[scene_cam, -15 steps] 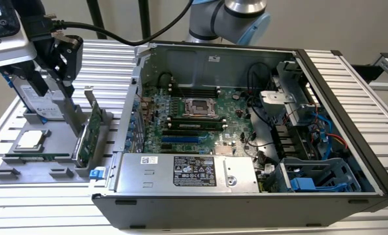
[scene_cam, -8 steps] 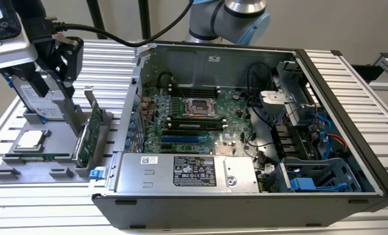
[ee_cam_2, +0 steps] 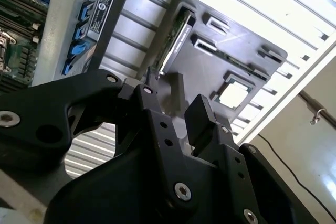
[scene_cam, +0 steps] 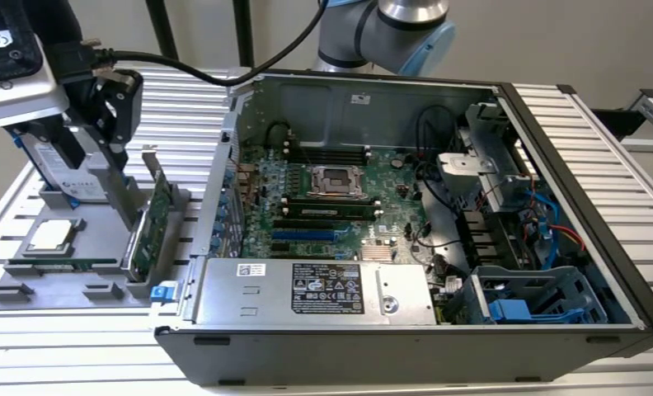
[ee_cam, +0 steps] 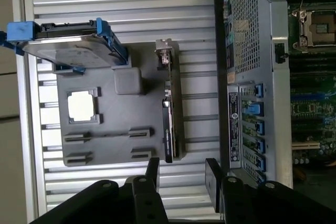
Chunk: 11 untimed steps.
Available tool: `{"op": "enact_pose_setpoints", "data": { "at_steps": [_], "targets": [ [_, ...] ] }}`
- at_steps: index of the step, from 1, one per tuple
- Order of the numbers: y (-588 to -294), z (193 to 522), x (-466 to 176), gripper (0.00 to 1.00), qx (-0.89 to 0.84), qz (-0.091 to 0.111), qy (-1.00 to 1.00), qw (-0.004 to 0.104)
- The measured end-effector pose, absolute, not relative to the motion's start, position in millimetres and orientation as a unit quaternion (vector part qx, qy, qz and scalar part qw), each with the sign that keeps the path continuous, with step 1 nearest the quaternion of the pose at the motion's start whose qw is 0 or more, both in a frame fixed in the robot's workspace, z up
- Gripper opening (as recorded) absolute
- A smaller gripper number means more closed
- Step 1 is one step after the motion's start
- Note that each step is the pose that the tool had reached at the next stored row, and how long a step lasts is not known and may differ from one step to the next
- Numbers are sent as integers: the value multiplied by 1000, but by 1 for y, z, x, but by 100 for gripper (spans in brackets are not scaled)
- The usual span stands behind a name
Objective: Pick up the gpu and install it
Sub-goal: 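Pick up the gpu and move the gpu toward the slot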
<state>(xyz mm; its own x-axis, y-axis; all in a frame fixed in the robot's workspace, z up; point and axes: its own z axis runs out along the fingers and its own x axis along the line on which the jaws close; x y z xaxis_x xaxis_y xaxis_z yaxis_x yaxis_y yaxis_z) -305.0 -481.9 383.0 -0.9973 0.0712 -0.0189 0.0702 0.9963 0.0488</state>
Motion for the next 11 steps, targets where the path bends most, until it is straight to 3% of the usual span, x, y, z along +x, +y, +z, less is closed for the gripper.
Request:
{"op": "enact_pose_setpoints", "data": {
  "at_steps": [11],
  "targets": [
    [-481, 374, -305, 100, 35, 24, 999, 10]
  ]
}}
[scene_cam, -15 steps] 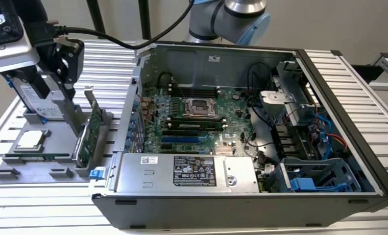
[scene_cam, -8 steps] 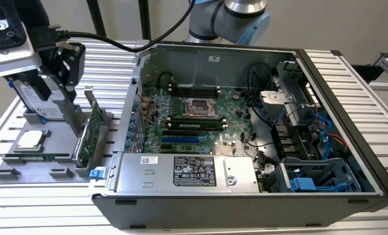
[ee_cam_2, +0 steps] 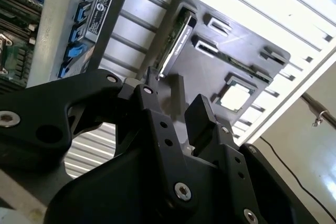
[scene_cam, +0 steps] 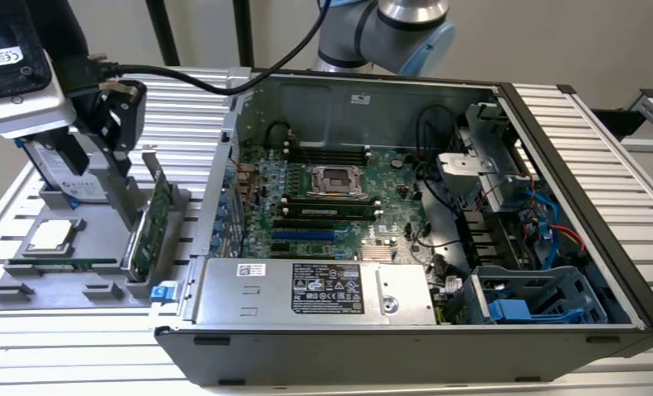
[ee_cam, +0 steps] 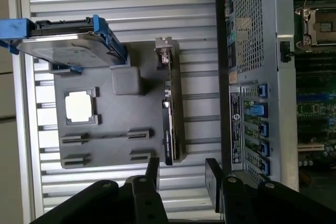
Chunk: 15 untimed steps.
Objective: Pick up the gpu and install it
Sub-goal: 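Pick up the gpu and move the gpu toward the slot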
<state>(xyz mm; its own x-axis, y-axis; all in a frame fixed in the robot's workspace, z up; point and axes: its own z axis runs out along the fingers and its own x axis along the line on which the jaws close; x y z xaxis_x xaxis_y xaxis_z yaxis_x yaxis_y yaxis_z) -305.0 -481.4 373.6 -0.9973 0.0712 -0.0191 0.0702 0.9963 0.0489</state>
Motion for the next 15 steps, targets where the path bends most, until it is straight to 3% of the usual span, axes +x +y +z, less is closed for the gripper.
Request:
{"op": "enact_pose_setpoints", "data": {
  "at_steps": [15],
  "targets": [
    [-481, 361, -305, 100, 35, 24, 999, 10]
  ]
}}
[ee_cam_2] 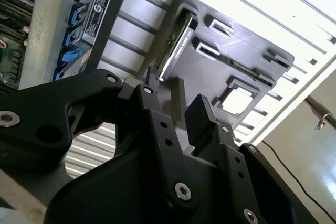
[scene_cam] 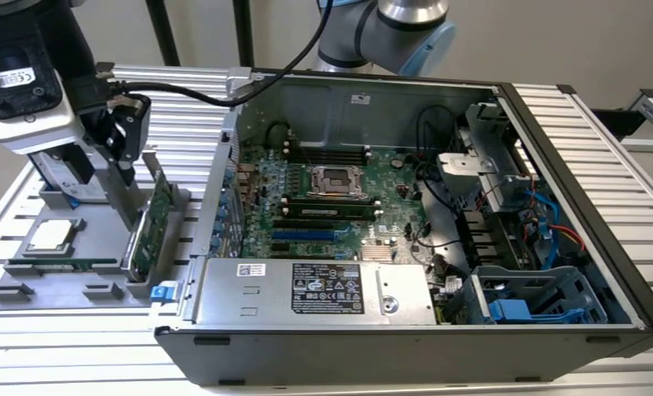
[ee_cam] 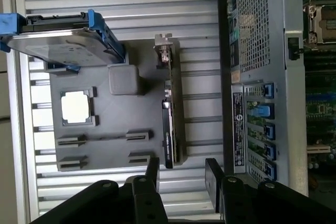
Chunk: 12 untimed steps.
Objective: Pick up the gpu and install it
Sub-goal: 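Pick up the gpu and move the gpu toward the slot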
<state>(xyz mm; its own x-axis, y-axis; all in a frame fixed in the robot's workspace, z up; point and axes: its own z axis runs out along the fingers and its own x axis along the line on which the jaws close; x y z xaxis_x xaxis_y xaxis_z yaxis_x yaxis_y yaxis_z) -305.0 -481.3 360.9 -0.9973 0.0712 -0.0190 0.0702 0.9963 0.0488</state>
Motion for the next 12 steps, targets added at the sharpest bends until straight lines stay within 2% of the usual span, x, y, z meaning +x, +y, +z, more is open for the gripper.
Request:
{"op": "enact_pose_setpoints", "data": {
  "at_steps": [12],
  "targets": [
    [-481, 358, -305, 100, 35, 24, 999, 10]
  ]
}}
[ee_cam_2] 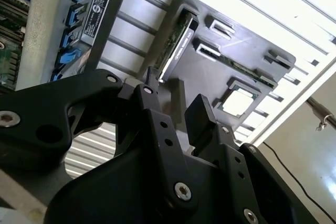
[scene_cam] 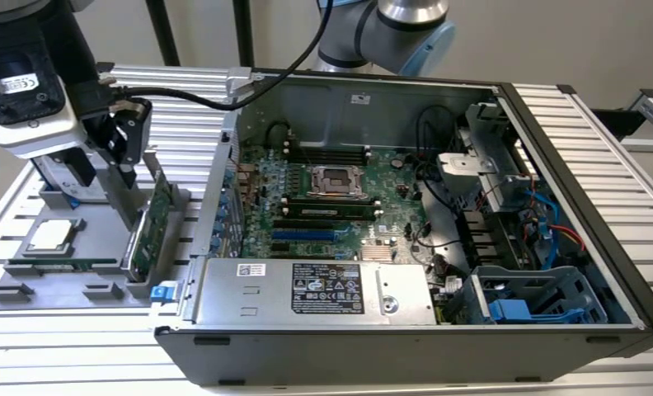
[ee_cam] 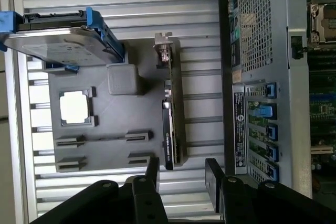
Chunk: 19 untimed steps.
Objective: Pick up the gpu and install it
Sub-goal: 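Pick up the gpu and move the gpu toward the slot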
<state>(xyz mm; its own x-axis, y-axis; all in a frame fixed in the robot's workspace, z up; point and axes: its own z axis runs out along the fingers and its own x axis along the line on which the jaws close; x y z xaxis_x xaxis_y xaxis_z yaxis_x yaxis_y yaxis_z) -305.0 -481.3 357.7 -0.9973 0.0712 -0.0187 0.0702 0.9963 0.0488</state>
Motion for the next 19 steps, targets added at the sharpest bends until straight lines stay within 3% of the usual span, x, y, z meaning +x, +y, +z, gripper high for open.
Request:
{"op": "enact_pose_setpoints", "data": {
  "at_steps": [19],
  "targets": [
    [-481, 340, -305, 100, 35, 24, 999, 10]
  ]
}}
